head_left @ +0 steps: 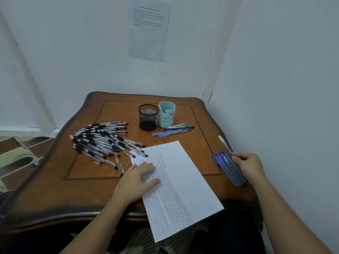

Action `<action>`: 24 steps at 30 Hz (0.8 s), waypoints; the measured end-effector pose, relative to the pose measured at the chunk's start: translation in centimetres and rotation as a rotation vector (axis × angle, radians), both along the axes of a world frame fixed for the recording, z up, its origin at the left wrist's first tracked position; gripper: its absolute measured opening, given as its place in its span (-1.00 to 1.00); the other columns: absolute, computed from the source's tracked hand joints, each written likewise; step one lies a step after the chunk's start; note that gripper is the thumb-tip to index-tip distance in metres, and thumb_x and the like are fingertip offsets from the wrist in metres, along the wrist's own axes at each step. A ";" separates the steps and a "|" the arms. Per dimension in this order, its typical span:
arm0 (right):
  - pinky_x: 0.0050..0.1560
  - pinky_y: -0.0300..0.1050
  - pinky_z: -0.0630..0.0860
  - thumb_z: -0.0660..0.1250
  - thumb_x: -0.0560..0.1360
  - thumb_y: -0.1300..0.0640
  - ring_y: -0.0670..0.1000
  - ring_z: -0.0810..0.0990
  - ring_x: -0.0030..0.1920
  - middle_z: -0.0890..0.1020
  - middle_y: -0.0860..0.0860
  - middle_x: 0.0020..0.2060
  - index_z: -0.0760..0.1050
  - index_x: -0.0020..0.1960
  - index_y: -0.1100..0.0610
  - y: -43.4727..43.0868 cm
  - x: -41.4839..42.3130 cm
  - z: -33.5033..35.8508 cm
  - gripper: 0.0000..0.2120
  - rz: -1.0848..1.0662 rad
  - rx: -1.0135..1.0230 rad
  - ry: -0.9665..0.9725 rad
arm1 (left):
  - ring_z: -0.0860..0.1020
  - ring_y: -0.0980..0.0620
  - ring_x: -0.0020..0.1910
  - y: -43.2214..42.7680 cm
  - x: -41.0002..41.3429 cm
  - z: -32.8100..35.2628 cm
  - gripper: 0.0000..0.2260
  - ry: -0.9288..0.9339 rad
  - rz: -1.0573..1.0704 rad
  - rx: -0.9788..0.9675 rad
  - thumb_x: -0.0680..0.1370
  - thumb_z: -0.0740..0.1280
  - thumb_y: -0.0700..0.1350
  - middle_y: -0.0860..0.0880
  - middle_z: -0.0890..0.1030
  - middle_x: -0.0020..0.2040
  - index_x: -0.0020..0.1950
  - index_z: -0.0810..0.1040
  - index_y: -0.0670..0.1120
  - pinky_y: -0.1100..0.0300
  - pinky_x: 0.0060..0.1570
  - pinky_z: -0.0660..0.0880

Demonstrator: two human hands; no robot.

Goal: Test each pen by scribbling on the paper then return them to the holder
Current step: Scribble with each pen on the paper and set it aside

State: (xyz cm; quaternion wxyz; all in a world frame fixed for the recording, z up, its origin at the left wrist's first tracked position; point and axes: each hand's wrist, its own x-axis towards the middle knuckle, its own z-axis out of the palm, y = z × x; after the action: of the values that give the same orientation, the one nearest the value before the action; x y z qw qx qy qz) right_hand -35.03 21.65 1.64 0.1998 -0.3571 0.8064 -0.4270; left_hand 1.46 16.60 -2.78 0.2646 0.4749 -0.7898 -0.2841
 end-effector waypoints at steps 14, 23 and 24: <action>0.18 -0.05 0.43 0.37 0.57 0.26 0.15 0.55 0.24 0.60 0.20 0.26 0.57 0.30 0.25 1.7 -1.3 -0.1 -0.69 0.029 0.208 -0.053 | 0.27 0.34 0.31 -0.3 0.0 -0.3 -0.44 -0.022 -0.017 -0.052 0.37 0.26 0.29 0.16 0.46 0.37 0.28 0.57 0.05 0.19 0.45 0.02; 0.24 0.21 0.50 0.49 0.48 0.07 0.12 0.57 0.13 0.57 0.01 0.03 0.55 0.32 0.01 0.0 1.0 0.8 -0.59 0.135 0.213 0.184 | 0.24 0.15 0.45 -0.6 -0.3 -0.5 -0.27 -0.119 -0.015 -0.090 0.30 0.10 0.41 0.14 0.39 0.41 0.34 0.51 0.08 0.04 0.48 -0.07; 0.27 0.20 0.49 0.48 0.49 0.07 0.09 0.55 0.15 0.56 -0.02 0.05 0.55 0.31 -0.01 -0.6 1.6 0.8 -0.60 0.168 0.171 0.199 | 0.24 0.16 0.45 -0.6 -0.4 -0.4 -0.26 -0.133 -0.011 -0.092 0.29 0.09 0.42 0.14 0.38 0.42 0.36 0.49 0.08 0.03 0.48 -0.07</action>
State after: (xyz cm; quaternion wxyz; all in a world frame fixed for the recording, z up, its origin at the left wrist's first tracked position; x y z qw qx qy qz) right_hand -33.41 21.08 2.45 0.1837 -0.4453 0.8230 -0.3011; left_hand 1.07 15.98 -3.18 0.2315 0.4757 -0.8204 -0.2168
